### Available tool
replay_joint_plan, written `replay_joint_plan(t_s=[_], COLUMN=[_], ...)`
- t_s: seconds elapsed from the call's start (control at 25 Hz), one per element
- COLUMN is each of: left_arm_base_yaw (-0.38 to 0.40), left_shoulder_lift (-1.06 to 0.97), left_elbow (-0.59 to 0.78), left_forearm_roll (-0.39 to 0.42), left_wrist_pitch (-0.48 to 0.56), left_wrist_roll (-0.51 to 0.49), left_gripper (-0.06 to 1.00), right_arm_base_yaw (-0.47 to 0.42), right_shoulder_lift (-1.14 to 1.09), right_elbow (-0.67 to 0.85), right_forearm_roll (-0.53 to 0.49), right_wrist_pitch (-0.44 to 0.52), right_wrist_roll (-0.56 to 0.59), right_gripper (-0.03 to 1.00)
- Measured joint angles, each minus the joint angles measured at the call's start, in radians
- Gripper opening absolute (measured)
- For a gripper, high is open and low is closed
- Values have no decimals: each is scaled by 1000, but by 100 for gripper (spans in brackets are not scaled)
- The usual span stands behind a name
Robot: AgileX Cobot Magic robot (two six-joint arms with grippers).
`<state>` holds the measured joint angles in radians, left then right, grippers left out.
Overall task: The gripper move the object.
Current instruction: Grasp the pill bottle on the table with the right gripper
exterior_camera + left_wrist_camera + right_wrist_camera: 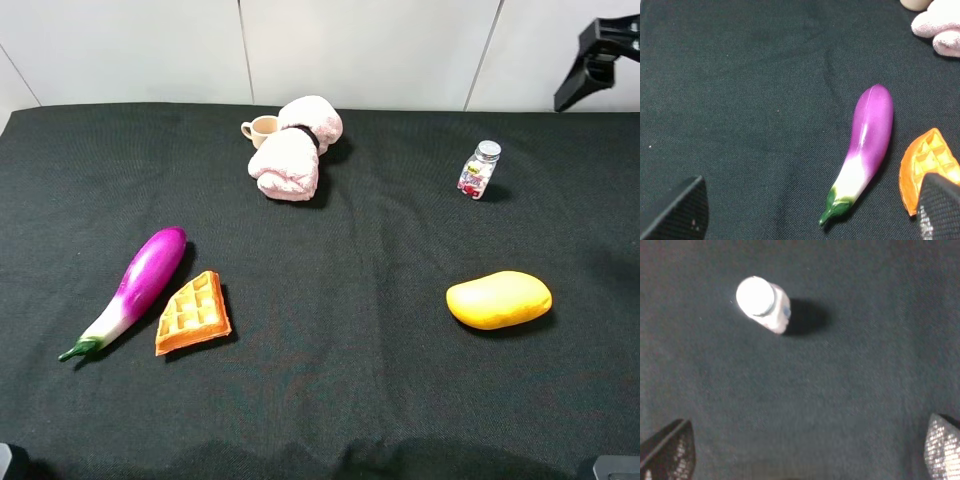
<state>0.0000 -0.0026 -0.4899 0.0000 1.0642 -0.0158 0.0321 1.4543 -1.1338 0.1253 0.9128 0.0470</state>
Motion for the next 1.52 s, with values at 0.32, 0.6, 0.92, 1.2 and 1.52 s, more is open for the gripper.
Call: replay_joint_plan(t_s=[0.32, 0.6, 0.92, 1.2, 1.52], left_arm_base_yaw=[0, 0, 0, 0, 0], left_shoulder_lift=[0, 0, 0, 0, 0], left_elbow=[0, 0, 0, 0, 0], left_forearm_roll=[0, 0, 0, 0, 0], left_wrist_pitch=[0, 0, 0, 0, 0], left_wrist_roll=[0, 0, 0, 0, 0], left_gripper=[87, 87, 87, 87, 87], right_arm_base_yaw=[79, 101, 101, 101, 101], right_shoulder_lift=[150, 242, 317, 369, 433], right_elbow=[-116, -188, -238, -254, -260], right_forearm_roll=[-15, -19, -20, -23, -21], right_wrist_pitch=[14, 27, 42, 38, 14], right_wrist_roll=[25, 30, 30, 28, 26], right_gripper=[69, 69, 69, 69, 69])
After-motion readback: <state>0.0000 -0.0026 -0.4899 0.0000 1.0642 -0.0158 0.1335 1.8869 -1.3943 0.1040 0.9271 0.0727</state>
